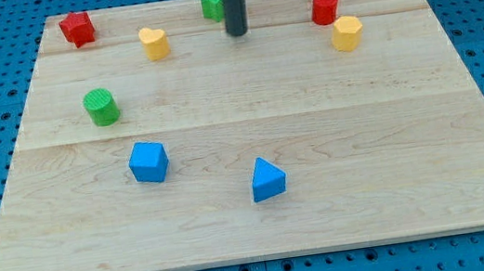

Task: Move the green circle closer to the red circle

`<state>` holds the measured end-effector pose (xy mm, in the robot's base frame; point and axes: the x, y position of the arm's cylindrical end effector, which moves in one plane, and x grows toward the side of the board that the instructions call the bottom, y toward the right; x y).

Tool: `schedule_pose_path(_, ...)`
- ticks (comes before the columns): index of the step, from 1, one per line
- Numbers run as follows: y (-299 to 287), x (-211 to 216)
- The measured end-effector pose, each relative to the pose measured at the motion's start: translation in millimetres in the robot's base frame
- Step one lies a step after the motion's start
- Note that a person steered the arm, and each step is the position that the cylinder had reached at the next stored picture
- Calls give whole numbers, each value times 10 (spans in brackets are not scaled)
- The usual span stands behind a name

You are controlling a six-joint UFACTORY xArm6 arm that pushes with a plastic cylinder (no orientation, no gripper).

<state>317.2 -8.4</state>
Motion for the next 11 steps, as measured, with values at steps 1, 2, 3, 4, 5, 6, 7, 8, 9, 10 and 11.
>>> schedule_pose_path(1, -633, 962)
schedule_pose_path(2, -1843, 1287)
schedule_pose_path(3, -2584, 1215)
schedule_pose_path(4, -1991, 708)
schedule_pose_path(5, -866, 641)
schedule_pose_path(6, -619, 831)
schedule_pose_path(7, -481, 1236)
schedule_pose_path(8, -199, 863)
schedule_pose_path(9, 27, 361)
schedule_pose_path(10, 372, 141)
schedule_pose_path(11, 668, -167)
